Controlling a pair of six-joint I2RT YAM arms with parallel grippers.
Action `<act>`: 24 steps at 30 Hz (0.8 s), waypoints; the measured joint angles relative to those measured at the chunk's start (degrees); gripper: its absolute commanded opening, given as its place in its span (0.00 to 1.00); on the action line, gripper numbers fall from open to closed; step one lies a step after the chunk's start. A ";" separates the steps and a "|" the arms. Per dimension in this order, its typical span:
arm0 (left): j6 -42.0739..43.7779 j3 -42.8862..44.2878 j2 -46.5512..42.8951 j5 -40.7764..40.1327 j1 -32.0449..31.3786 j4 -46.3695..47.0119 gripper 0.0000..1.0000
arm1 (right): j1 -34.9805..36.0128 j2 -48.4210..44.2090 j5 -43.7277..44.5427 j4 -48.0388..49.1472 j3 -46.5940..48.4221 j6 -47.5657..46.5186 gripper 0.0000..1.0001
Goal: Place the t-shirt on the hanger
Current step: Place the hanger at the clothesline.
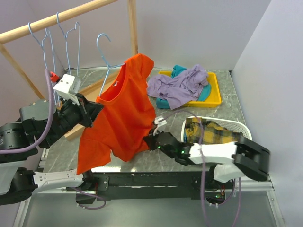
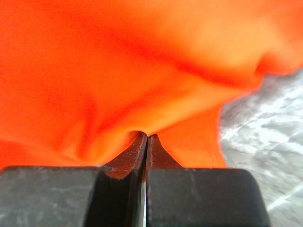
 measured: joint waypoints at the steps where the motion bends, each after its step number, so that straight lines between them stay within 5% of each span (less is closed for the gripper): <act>1: -0.13 -0.02 -0.09 -0.46 0.02 -0.09 0.01 | 0.11 -3.02 0.57 -1.36 -0.17 0.09 0.00; 9: -3.37 -1.92 -1.20 -3.76 0.00 -2.36 0.01 | 0.83 -17.05 5.99 -16.83 6.75 0.46 0.00; 24: -12.39 -2.34 5.53 -14.64 0.00 -7.48 0.01 | -19.02 1.07 -14.95 -38.29 49.16 1.84 0.00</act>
